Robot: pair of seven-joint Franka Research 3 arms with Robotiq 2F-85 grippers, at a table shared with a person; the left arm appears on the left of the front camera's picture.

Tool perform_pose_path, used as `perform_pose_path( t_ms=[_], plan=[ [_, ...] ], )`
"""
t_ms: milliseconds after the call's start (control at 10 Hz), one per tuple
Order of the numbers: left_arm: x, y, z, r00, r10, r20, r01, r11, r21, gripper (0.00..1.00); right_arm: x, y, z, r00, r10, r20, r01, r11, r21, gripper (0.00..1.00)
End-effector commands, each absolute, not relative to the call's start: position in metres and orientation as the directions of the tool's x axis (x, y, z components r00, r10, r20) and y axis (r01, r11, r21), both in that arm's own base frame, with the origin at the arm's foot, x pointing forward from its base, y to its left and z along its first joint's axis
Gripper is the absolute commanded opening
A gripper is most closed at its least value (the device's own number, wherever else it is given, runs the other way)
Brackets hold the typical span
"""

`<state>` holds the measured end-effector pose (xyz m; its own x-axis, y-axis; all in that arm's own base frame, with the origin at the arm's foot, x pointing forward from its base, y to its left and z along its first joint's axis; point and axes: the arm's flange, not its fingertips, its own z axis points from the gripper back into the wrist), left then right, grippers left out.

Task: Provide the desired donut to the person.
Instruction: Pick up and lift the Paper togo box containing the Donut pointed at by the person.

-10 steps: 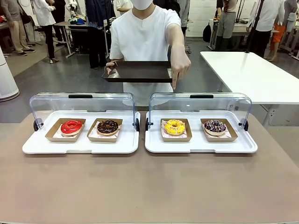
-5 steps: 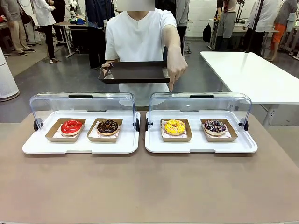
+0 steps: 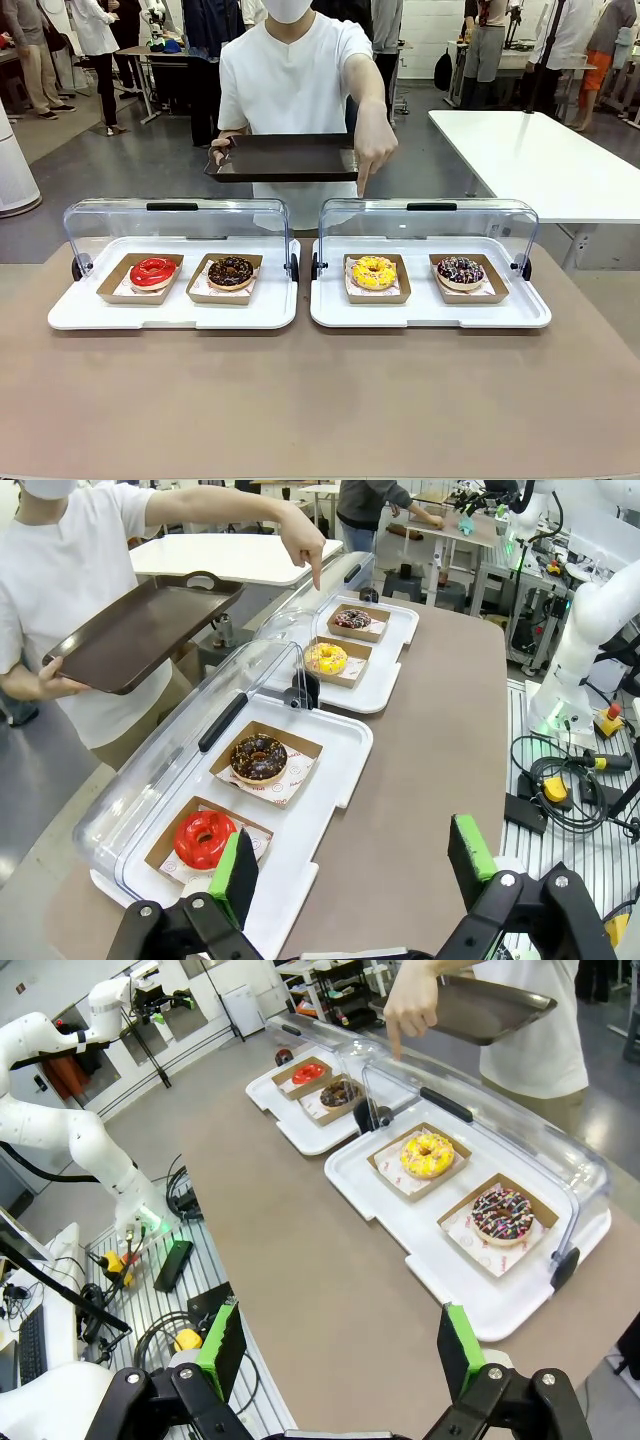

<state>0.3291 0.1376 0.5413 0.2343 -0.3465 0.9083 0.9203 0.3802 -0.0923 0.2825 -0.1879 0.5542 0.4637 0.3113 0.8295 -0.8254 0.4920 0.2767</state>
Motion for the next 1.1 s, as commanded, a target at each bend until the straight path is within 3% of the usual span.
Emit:
perform_pose_path(
  t_ms=[0,200,400,700,1000],
  plan=[
    [0.33,0.139,0.542,0.216,-0.337,0.916,0.924,0.373,-0.081,1.0,0.283,-0.188,0.554,0.455,0.305,0.836,-0.831,0.484,0.275,1.0],
    [0.33,0.139,0.542,0.216,-0.337,0.916,0.924,0.373,-0.081,1.0,0.282,-0.188,0.554,0.464,0.311,0.83,-0.825,0.492,0.277,1.0],
    [0.33,0.139,0.542,0.216,-0.337,0.916,0.924,0.373,-0.081,1.0,0.327,-0.122,0.604,0.398,0.504,0.766,-0.899,0.38,0.216,1.0],
    [0.33,0.139,0.542,0.216,-0.337,0.916,0.924,0.373,-0.081,1.0,0.389,-0.019,0.636,0.37,0.677,0.636,-0.929,0.271,0.251,1.0],
    [0.33,0.139,0.542,0.216,-0.337,0.916,0.924,0.373,-0.081,1.0,0.416,0.08,0.611,0.292,0.837,0.463,-0.951,0.203,0.233,1.0]
  ],
)
